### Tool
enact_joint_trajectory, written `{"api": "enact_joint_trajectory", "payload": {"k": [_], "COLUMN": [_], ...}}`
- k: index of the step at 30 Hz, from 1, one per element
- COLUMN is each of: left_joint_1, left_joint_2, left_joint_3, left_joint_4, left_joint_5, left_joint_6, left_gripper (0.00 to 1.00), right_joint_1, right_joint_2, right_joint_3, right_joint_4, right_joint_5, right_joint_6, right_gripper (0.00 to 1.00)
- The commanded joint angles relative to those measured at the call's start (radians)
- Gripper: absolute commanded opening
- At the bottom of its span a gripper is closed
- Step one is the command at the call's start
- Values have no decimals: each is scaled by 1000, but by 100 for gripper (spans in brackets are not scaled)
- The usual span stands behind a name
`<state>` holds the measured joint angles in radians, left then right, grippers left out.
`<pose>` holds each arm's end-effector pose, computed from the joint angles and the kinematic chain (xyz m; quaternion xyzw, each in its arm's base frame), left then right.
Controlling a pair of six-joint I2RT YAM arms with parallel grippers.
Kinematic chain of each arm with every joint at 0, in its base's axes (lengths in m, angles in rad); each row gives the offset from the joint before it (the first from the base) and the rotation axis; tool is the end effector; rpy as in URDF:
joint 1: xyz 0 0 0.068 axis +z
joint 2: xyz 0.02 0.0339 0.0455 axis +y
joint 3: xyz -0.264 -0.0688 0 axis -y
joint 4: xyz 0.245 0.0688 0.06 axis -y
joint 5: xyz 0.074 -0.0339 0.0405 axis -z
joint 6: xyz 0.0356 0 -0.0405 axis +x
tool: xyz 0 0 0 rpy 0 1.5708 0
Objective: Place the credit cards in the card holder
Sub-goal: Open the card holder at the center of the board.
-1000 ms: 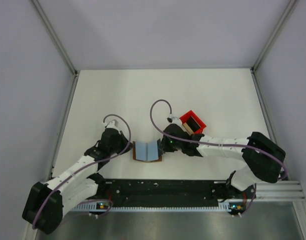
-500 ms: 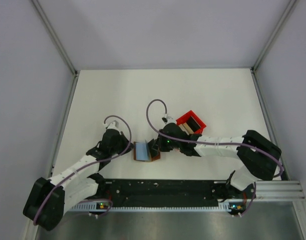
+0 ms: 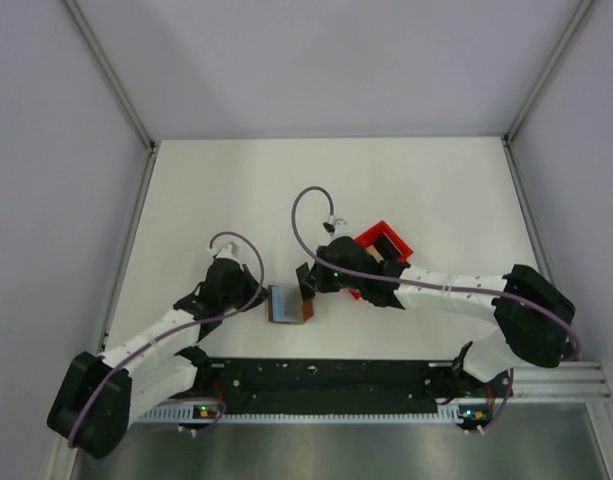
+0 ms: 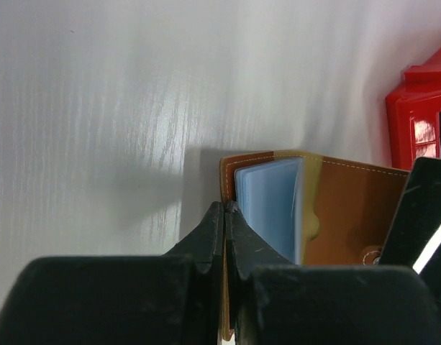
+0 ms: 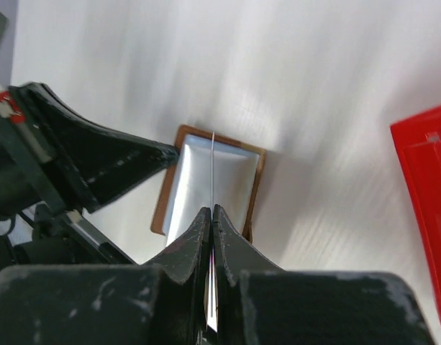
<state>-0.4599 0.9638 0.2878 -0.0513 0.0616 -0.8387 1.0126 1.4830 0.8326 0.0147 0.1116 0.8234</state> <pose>0.1602 -0.0818 0.1510 -0.1593 0.8980 -0.2698 0.3089 0.1708 0.2661 0.2109 -0.0592 0.8897 0.3272 0.3129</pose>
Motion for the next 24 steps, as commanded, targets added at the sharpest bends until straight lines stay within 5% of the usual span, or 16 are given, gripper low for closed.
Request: {"api": "enact_joint_trajectory", "payload": {"k": [1,24], "left_joint_1": [-2,-8], "left_joint_2": [-30,-109], "left_joint_3": [13,30], "left_joint_4": [42,22], "left_joint_5": [32,70], "left_joint_6": [6,-25], "left_gripper": [0,0], "right_joint_1": [43,179], "right_joint_2": [-9,138], "right_joint_3": [92,264], "right_joint_4": [-10,-107], "right_joint_5": [79,281], "right_joint_6": [-53,-43], "right_gripper": [0,0]}}
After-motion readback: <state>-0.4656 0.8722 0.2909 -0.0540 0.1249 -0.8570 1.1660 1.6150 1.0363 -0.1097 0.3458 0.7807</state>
